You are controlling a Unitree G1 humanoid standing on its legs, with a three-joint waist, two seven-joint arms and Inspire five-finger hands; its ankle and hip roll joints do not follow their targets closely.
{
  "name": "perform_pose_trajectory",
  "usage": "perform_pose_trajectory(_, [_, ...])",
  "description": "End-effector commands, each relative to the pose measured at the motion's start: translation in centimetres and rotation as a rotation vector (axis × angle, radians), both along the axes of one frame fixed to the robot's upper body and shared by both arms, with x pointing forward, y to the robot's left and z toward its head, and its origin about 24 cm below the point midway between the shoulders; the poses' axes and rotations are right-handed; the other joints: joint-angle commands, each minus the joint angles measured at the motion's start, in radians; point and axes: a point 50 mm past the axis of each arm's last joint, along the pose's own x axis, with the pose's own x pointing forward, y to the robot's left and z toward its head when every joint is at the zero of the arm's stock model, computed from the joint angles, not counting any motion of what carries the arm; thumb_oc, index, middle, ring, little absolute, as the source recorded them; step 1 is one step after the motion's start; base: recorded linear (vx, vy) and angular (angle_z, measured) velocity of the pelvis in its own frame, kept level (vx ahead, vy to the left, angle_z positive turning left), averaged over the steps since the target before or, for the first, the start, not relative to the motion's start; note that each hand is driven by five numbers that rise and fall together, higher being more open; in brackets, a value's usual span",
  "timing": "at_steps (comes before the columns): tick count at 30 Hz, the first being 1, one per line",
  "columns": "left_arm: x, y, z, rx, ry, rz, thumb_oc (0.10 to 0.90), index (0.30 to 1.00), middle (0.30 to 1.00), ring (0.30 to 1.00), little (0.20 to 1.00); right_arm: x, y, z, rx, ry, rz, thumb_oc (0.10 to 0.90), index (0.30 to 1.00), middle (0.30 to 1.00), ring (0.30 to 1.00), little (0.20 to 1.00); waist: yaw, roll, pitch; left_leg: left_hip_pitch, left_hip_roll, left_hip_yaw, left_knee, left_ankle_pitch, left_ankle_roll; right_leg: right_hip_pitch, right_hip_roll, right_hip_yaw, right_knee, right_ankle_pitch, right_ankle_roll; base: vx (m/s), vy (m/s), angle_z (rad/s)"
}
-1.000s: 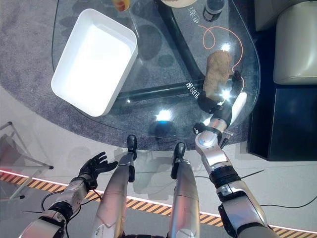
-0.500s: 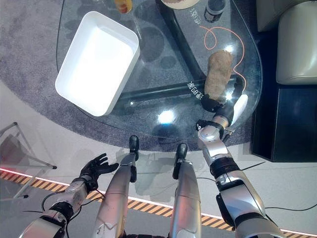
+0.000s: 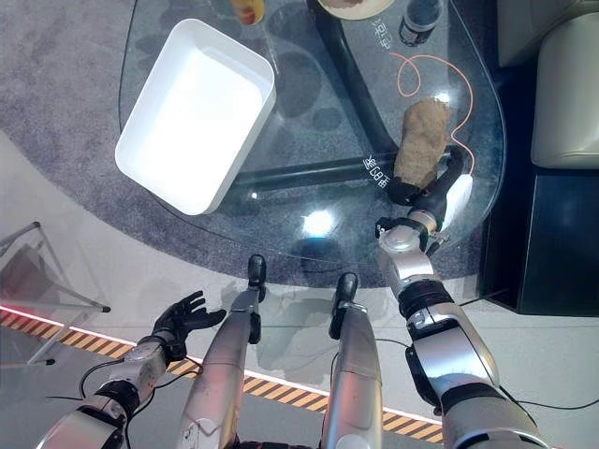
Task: Wipe the table with a cloth and put it in the basket.
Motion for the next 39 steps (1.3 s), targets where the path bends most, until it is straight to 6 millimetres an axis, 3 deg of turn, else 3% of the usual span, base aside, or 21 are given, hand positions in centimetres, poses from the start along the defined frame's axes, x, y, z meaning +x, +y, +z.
perform_pose_trajectory(1, [-0.6,0.0,-0.6,0.035,0.036,-0.005,0.8,0.9,0.9,0.9,0.9,0.4,-1.1,4.1,-0.061,-0.12,-0.015,0.8,0.9,0.9,0.9,0.9,0.0,0.033,-0.016,-0.01,-0.072,0.023,0.144,-0.096,0.055,0.035,0.052,-0.017,-0.131,0.12,0.014,0.0,0.0,0.0])
perform_pose_trajectory(20, [-0.3,-0.4,-0.5,0.041,0.047,-0.045,0.8,0.9,0.9,0.9,0.9,1.7,0.5,5.5,-0.084,-0.031,0.04,0.8,0.9,0.9,0.9,0.9,0.022,0.04,-0.016,-0.007,-0.076,0.019,0.145,-0.093,0.057,0.036,0.046,-0.027,-0.121,0.12,0.01,0.0,0.0,0.0])
perform_pose_trajectory(27, [-0.6,-0.5,-0.8,0.042,0.052,-0.056,0.8,0.9,0.9,0.9,0.9,1.9,-0.5,5.9,-0.126,0.033,-0.022,0.8,0.9,0.9,0.9,0.9,0.031,0.049,-0.016,-0.001,-0.08,0.018,0.144,-0.091,0.058,0.041,0.044,-0.03,-0.118,0.118,0.008,0.0,0.0,0.0])
perform_pose_trajectory(28, [-0.6,-0.6,-0.8,0.042,0.052,-0.057,0.8,0.9,0.9,0.9,0.9,1.9,-0.5,5.9,-0.129,0.038,-0.025,0.764,0.869,0.869,0.869,0.864,0.032,0.049,-0.016,-0.001,-0.08,0.018,0.145,-0.091,0.058,0.041,0.044,-0.03,-0.117,0.118,0.008,0.0,0.0,0.0])
perform_pose_trajectory(29, [-0.6,-0.6,-0.8,0.041,0.054,-0.059,0.8,0.9,0.9,0.9,0.9,1.9,-0.6,5.7,-0.138,0.057,-0.038,0.396,0.554,0.554,0.554,0.496,0.033,0.05,-0.016,-0.001,-0.081,0.017,0.145,-0.092,0.059,0.04,0.045,-0.03,-0.115,0.118,0.008,0.0,0.0,0.0])
perform_pose_trajectory(30, [-0.5,-0.7,-0.8,0.041,0.054,-0.062,0.8,0.9,0.9,0.9,0.9,1.9,-0.8,5.6,-0.146,0.077,-0.047,0.1,0.3,0.3,0.3,0.2,0.034,0.051,-0.016,-0.002,-0.081,0.017,0.146,-0.091,0.059,0.039,0.044,-0.031,-0.113,0.118,0.008,0.0,0.0,0.0])
perform_pose_trajectory(39, [-0.3,-1.0,-0.7,0.041,0.052,-0.07,0.8,0.9,0.9,0.9,0.9,1.8,-1.6,5.0,-0.156,0.123,-0.07,0.1,0.3,0.3,0.3,0.2,0.038,0.054,-0.016,-0.009,-0.082,0.015,0.147,-0.089,0.063,0.03,0.044,-0.031,-0.109,0.121,0.009,0.0,0.0,0.0])
